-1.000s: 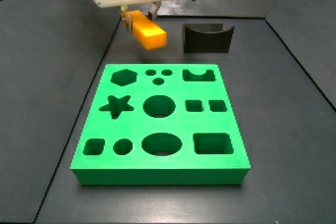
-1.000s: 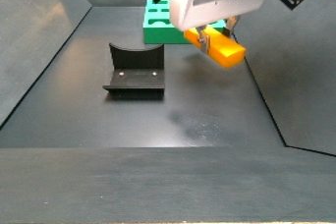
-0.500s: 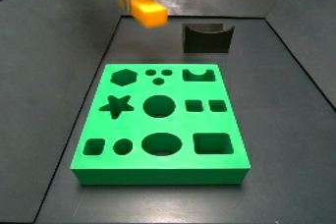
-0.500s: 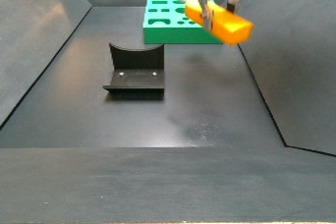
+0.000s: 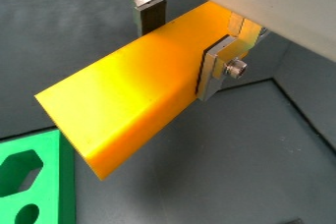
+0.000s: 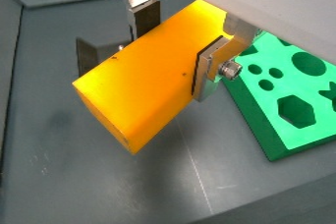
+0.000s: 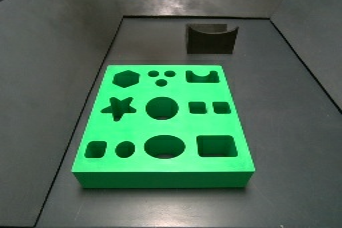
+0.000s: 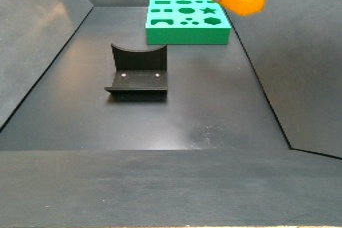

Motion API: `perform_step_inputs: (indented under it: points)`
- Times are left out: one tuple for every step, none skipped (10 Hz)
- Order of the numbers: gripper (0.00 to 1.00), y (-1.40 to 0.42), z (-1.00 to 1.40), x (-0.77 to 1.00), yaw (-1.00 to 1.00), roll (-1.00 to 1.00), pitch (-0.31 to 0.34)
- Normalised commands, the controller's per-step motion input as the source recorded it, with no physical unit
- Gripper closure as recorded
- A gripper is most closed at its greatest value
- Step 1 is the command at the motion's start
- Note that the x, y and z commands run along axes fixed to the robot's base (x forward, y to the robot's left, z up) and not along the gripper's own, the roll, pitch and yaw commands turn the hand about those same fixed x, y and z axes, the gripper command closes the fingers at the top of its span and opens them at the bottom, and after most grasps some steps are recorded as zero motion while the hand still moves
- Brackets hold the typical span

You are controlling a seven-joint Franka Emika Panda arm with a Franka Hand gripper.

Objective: Pick up the rectangle object. Move up. Place the rectangle object on the fixture. Regrasp the rectangle object. Move to above the board. Insert the rectangle object.
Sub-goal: Place the rectangle object on the fixture.

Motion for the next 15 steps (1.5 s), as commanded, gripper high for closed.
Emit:
perform_step_inputs:
  points:
    - [1.0,0.09,0.07,1.0,-1.0,-0.03,0.011]
    - [1.0,0.09,0.07,1.0,-1.0,-0.05,0.024]
    - [1.0,0.08,0.07,1.0,-1.0,-0.05,0.038]
    - [1.0,0.08,0.06,1.0,-0.73,-0.07,0.082]
    - [1.0,0.08,0.06,1.0,-0.56,-0.08,0.097]
    - [1.0,0.07,0.05,1.0,-0.27,-0.08,0.125]
    - [1.0,0.07,0.05,1.0,-0.2,-0.09,0.132]
    - [1.0,0.07,0.05,1.0,-0.1,-0.09,0.137]
    - [1.0,0.07,0.04,1.0,-0.08,-0.1,0.139]
    - [1.0,0.07,0.04,1.0,-0.06,-0.1,0.148]
    - [1.0,0.06,0.04,1.0,-0.05,-0.11,0.145]
    - [1.0,0.06,0.03,1.0,-0.04,-0.11,0.145]
    - [1.0,0.06,0.03,1.0,-0.04,-0.12,0.15]
    - [1.0,0.06,0.03,1.0,-0.04,-0.12,0.147]
    - [1.0,0.2,-0.19,1.0,-0.15,-1.0,-0.109]
